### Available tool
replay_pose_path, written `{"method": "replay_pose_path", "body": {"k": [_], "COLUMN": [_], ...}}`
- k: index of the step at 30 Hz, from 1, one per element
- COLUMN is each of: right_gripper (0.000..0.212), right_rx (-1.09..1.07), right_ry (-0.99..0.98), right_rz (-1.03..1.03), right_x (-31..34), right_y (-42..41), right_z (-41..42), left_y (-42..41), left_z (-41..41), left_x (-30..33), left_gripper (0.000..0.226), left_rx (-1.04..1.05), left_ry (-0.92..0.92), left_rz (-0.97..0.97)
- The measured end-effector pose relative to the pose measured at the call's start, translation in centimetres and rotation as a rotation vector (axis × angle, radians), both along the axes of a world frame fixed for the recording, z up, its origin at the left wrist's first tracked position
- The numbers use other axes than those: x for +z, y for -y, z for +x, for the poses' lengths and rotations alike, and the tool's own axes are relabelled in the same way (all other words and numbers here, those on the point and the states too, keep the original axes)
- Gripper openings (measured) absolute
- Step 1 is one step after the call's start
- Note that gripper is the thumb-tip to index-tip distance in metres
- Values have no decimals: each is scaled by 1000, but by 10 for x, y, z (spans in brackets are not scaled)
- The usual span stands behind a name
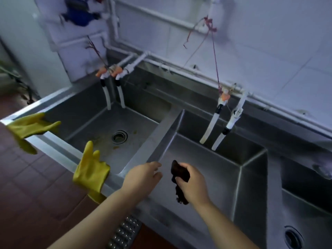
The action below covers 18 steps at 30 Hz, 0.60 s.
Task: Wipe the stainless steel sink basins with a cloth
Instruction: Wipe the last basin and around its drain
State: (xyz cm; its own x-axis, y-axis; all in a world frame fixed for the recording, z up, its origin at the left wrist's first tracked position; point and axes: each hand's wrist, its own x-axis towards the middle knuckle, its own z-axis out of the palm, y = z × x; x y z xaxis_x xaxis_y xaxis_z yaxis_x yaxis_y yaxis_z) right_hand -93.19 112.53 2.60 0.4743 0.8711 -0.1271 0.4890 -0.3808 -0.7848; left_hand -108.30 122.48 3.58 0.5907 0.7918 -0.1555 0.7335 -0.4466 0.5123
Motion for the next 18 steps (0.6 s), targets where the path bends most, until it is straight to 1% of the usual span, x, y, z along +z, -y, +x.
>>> {"method": "replay_pose_path", "body": {"k": [1,4,6,10,13,18], "right_gripper": [29,40,37,34,37,42], "right_rx": [29,68,58,-41,-98,-216], "right_ry": [12,38,45,22,-10,-19], "right_rz": [33,65,55,2,-24,-61], "right_x": [5,14,13,-2,-11,-28], "right_y": [-10,-47,-75,-136,-179,-227], "right_z": [-13,-49,-72,-120,-158,-197], "left_y": [-7,-35,-61,-122,-169,-238], "left_z": [-7,-38,-68,-148,-205,-258], "left_x": [4,12,13,7,2,-11], "left_gripper": [35,35,39,30,34,28], "left_rx": [11,30,39,81,111,64], "left_ry": [19,46,55,14,-14,-79], "left_rz": [6,36,53,68,72,28]}}
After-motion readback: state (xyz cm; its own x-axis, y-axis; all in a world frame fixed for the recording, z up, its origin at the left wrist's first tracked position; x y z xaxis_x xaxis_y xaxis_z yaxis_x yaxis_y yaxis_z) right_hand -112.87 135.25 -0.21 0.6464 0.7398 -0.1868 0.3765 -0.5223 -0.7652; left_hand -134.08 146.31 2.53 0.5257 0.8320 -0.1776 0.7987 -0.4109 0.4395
